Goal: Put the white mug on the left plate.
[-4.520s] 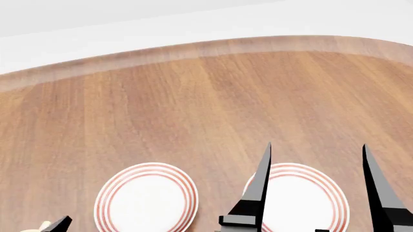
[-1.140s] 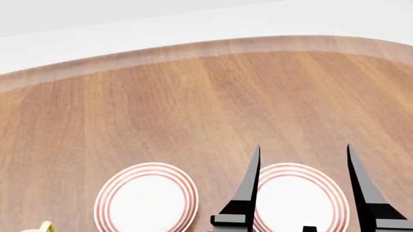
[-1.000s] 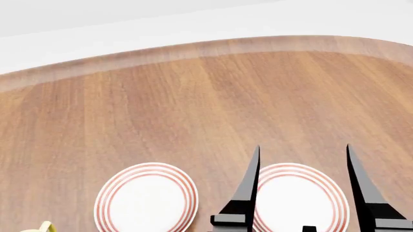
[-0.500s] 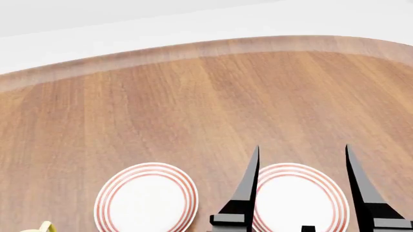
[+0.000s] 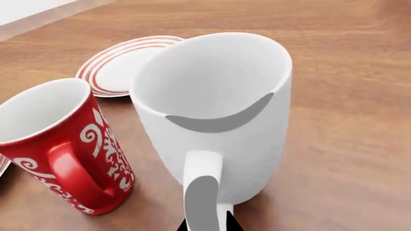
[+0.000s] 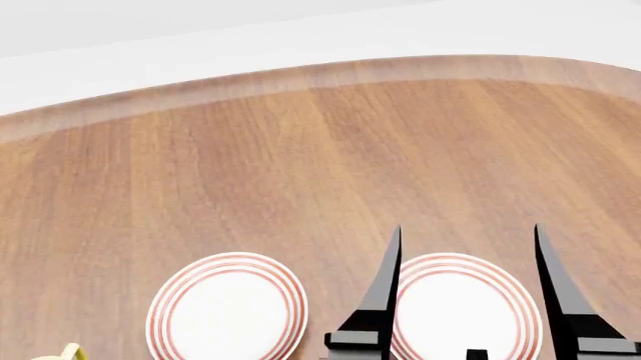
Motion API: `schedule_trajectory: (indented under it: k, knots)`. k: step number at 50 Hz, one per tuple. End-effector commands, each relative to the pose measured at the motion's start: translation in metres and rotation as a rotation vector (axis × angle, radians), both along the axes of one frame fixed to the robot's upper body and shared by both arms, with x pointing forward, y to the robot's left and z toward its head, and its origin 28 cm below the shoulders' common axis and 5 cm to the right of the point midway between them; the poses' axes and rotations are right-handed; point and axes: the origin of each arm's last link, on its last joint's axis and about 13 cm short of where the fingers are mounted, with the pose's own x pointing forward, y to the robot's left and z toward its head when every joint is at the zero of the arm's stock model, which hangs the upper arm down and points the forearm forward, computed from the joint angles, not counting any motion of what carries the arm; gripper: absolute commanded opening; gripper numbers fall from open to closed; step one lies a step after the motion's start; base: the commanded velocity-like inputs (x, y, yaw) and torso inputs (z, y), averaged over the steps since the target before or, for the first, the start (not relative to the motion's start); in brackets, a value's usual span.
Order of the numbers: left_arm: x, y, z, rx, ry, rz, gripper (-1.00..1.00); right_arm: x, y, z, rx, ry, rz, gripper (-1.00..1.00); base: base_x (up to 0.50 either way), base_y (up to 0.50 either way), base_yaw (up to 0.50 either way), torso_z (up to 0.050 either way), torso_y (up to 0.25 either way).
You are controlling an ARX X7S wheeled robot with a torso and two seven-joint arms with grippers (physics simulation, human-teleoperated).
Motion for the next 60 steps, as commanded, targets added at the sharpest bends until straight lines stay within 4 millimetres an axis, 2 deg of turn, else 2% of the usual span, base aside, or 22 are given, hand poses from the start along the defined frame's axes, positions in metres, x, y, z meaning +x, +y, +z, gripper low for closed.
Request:
schedule_trajectory:
  k: [1, 15, 25, 31, 32, 40, 60]
  knots:
    - [0.0, -0.001, 0.014, -0.037, -0.026, -0.005, -1.0, 0.0, 0.0, 0.0, 0.0, 0.001, 0.0, 1.0, 0.0, 0.0, 0.0, 0.0, 0.0]
    - [-0.003, -0.002, 0.035, -0.08, -0.066, -0.028, -1.0, 0.0, 0.0, 0.0, -0.001, 0.002, 0.001, 1.0, 0.0, 0.0, 0.0, 0.0, 0.001]
    - [0.003, 0.001, 0.063, -0.131, -0.087, 0.003, -1.0, 0.0, 0.001, 0.0, -0.002, 0.001, 0.002, 1.0, 0.0, 0.0, 0.0, 0.0, 0.0]
    - [0.012, 0.004, 0.077, -0.159, -0.105, 0.027, -1.0, 0.0, 0.001, 0.0, -0.002, 0.002, 0.001, 1.0, 0.0, 0.0, 0.0, 0.0, 0.0]
    - [0.017, 0.007, 0.085, -0.179, -0.111, 0.048, -1.0, 0.0, 0.001, 0.0, -0.002, 0.002, 0.001, 1.0, 0.0, 0.0, 0.0, 0.0, 0.0]
    - [0.036, 0.014, 0.105, -0.219, -0.134, 0.108, -1.0, 0.0, 0.001, 0.0, -0.002, 0.002, 0.002, 1.0, 0.0, 0.0, 0.0, 0.0, 0.0]
    - [0.066, 0.03, 0.126, -0.257, -0.163, 0.216, -1.0, 0.0, 0.001, 0.0, 0.0, 0.003, 0.003, 1.0, 0.0, 0.0, 0.0, 0.0, 0.001]
